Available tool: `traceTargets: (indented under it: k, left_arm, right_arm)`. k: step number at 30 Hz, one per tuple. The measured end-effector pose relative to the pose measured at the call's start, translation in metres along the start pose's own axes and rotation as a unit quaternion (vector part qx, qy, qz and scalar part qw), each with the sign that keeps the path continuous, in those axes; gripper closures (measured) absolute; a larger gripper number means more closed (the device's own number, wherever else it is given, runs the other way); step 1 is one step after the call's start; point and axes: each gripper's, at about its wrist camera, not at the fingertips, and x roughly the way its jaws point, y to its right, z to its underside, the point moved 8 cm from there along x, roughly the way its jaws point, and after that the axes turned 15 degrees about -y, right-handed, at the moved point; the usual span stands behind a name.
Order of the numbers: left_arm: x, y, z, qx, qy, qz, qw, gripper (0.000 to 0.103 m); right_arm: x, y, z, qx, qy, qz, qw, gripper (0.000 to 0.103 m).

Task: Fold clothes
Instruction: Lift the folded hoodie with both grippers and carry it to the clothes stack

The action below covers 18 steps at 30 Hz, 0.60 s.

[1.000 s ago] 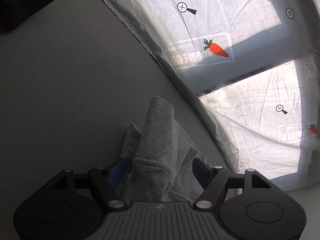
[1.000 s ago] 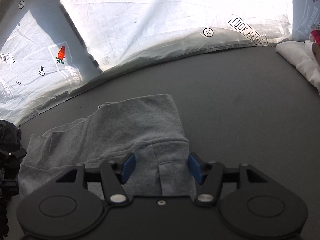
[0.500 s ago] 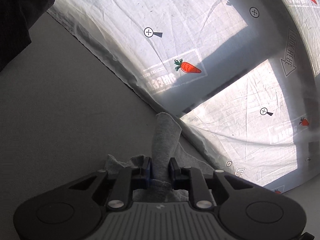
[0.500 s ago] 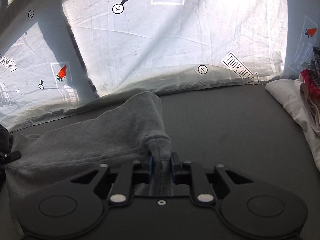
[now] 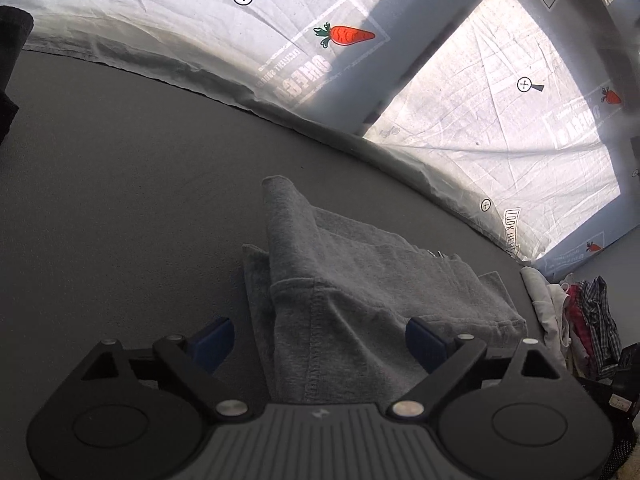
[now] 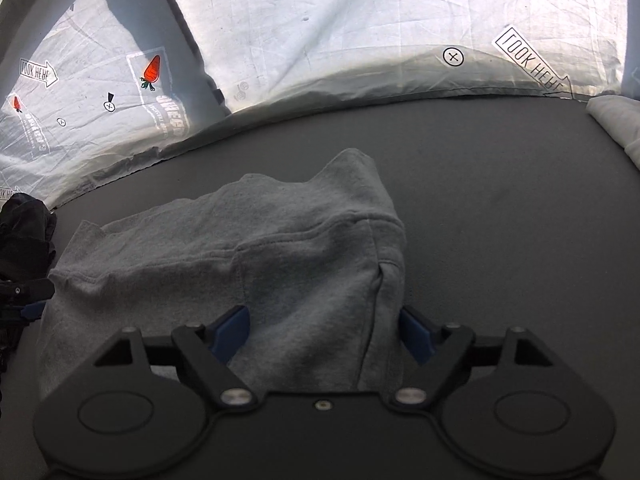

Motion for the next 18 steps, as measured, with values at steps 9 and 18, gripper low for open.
traceTargets:
  k: [9, 18]
  left_arm:
    - [0.047, 0.015, 0.012, 0.055, -0.048, -0.001, 0.9973, 0.001]
    - [0.051, 0.02, 0.009, -0.028, -0.021, 0.104, 0.994, 0.004]
  right_arm:
    - [0.023, 0.009, -0.004, 0.043, -0.028, -0.094, 0.994, 0.005]
    - [0.034, -0.019, -0.007, 0.078, -0.039, -0.165, 0.983, 0.0]
